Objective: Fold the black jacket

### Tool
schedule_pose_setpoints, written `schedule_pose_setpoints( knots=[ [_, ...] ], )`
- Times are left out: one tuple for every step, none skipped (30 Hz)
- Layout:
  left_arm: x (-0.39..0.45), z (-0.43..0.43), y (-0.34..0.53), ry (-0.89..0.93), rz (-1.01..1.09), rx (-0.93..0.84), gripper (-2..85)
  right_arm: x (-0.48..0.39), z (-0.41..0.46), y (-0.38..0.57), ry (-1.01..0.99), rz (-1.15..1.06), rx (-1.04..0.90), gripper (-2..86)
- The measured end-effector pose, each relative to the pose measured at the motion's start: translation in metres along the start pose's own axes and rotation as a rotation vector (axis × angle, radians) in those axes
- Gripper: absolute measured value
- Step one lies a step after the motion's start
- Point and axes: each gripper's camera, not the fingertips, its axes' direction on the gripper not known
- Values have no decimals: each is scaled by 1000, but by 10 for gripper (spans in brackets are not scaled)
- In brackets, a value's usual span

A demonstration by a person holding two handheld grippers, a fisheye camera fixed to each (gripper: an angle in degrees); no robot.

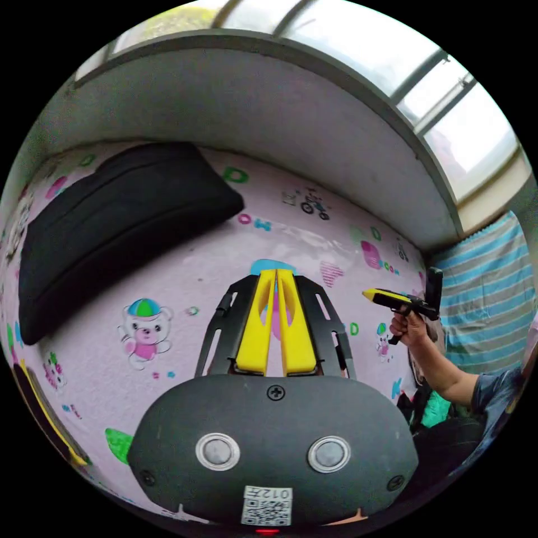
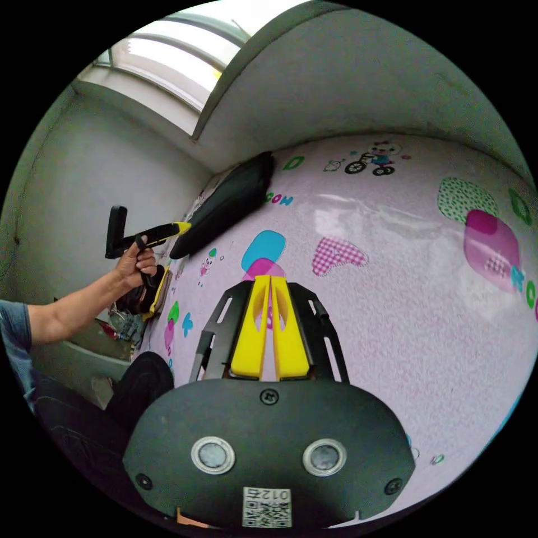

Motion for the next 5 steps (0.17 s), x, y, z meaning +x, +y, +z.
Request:
schedule_pose_setpoints(
  knots=[
    [13, 11, -10, 16, 39, -23, 8, -1, -3, 16, 6, 9, 10, -9],
    [18, 16, -14, 24, 56, -33, 8, -2, -3, 30, 10, 21, 14, -8],
    [27, 26, -20, 42, 81, -48, 8, -3, -4, 38, 11, 28, 13, -8],
    [30, 31, -23, 52, 90, -54, 8, -4, -4, 52, 25, 40, 12, -8],
    [36, 42, -27, 77, 106, -67, 8, -5, -4, 67, 52, 58, 17, -8]
  ],
)
